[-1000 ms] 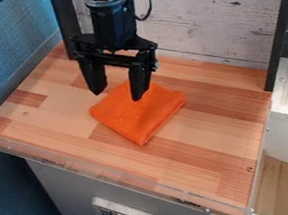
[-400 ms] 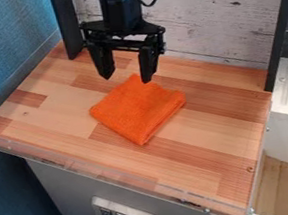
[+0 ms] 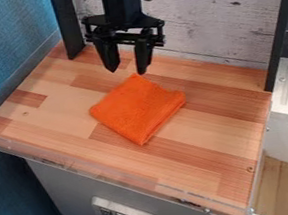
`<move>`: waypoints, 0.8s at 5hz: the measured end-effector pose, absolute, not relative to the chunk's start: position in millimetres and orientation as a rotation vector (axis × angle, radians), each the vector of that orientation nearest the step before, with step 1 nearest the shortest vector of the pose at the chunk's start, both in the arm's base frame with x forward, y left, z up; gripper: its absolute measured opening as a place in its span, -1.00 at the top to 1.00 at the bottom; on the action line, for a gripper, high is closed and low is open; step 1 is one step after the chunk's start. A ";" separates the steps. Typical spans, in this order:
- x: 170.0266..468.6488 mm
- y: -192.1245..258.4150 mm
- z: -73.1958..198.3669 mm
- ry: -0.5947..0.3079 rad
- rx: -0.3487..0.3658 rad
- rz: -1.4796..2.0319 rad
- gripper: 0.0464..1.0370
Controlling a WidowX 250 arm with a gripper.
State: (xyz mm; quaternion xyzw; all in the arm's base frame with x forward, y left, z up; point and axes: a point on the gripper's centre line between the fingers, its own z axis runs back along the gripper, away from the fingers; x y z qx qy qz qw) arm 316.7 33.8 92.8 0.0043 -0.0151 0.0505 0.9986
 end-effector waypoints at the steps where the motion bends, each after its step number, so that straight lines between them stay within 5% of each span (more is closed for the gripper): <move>1: 322.9 35.8 78.2 -0.032 0.011 0.102 0.37; 2: 324.4 40.7 66.0 -0.041 0.013 0.110 0.79; 4: 319.5 48.3 41.7 -0.009 0.003 0.121 0.96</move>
